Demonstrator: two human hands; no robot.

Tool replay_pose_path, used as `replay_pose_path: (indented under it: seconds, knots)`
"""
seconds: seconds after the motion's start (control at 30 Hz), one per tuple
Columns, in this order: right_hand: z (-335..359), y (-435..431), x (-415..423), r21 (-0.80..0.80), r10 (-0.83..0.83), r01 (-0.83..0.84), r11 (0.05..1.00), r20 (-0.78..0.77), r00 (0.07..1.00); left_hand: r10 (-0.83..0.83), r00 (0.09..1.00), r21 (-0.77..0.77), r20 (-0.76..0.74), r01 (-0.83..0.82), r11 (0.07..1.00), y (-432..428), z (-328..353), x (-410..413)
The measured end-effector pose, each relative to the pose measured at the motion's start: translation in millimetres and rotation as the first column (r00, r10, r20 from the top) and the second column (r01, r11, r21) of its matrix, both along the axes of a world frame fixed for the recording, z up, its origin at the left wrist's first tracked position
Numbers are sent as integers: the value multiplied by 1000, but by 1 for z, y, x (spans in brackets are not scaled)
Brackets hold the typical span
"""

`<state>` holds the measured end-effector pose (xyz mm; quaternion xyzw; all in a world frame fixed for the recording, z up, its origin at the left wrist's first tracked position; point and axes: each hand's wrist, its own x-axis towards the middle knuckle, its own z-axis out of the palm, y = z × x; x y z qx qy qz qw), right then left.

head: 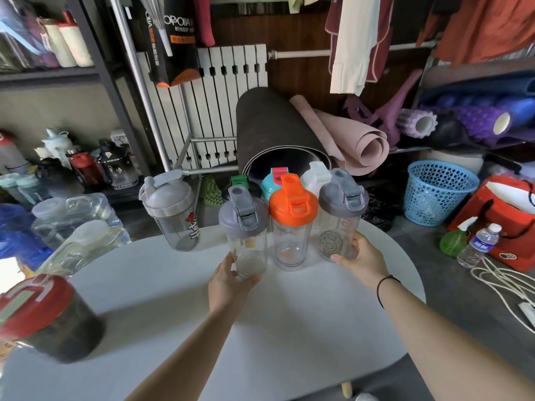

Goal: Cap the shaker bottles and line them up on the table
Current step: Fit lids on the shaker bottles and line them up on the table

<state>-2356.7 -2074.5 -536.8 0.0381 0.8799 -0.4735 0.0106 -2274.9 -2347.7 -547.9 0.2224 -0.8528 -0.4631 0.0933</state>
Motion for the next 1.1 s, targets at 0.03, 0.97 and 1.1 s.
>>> replay_pose_path:
  seconds: [0.03, 0.97, 1.1]
  knots:
    - [0, 1, -1, 4, 8, -8, 1000, 1, 1000, 0, 1000, 4, 2, 0, 1000, 0, 0, 0]
    - [-7, 9, 58, 601, 104, -304, 740, 344, 933, 480, 837, 314, -262, -397, 863, -94, 63, -37]
    - [-9, 11, 71, 569, 118, -322, 757, 366, 923, 446, 851, 276, -275, -375, 885, -106, 81, -45]
